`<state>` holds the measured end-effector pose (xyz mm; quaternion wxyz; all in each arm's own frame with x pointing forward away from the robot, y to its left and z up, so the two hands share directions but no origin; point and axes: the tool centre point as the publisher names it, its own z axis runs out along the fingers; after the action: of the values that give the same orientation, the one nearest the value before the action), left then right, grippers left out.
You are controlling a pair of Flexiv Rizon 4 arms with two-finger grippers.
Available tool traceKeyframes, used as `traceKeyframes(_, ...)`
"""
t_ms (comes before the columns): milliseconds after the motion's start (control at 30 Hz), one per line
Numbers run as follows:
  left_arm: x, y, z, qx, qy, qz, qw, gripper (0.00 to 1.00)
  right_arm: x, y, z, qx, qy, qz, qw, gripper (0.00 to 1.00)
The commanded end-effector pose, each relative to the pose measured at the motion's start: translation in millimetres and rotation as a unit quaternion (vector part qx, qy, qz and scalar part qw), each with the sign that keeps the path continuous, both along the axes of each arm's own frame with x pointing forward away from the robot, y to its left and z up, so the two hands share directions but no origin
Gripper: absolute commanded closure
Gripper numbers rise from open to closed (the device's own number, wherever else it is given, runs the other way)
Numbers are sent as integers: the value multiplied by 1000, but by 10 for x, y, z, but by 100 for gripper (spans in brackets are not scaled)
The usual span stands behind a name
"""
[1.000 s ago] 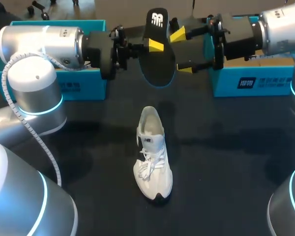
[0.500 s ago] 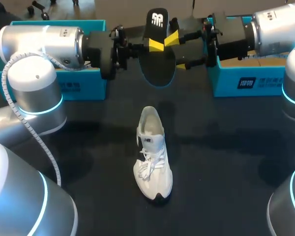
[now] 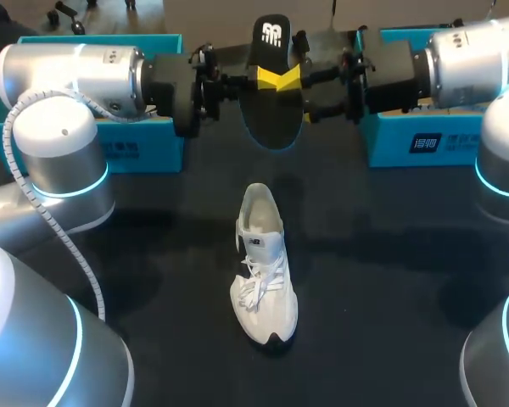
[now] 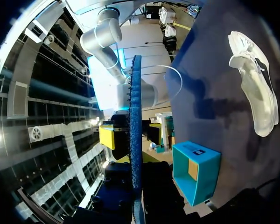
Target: Take the shoe out of the shoebox, open the shoe tongue, remove and reinsert the insole, then place the shoe into the shoebox
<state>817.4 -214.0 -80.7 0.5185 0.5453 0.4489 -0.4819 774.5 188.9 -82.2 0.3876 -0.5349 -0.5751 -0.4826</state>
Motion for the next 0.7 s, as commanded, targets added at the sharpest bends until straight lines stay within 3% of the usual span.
traceKeyframes(33,-6,-9,-8,-1,-1,1,1000,100,-4,62,-25,1,-1,-3,1000,51)
traceKeyframes(533,-6,-9,-8,-1,-1,1,1000,100,-41,130,-86,11,-2,-4,1000,55)
traceKeyframes(700,-6,-9,-8,-1,-1,1,1000,100,-49,138,-113,14,1,-3,1000,65)
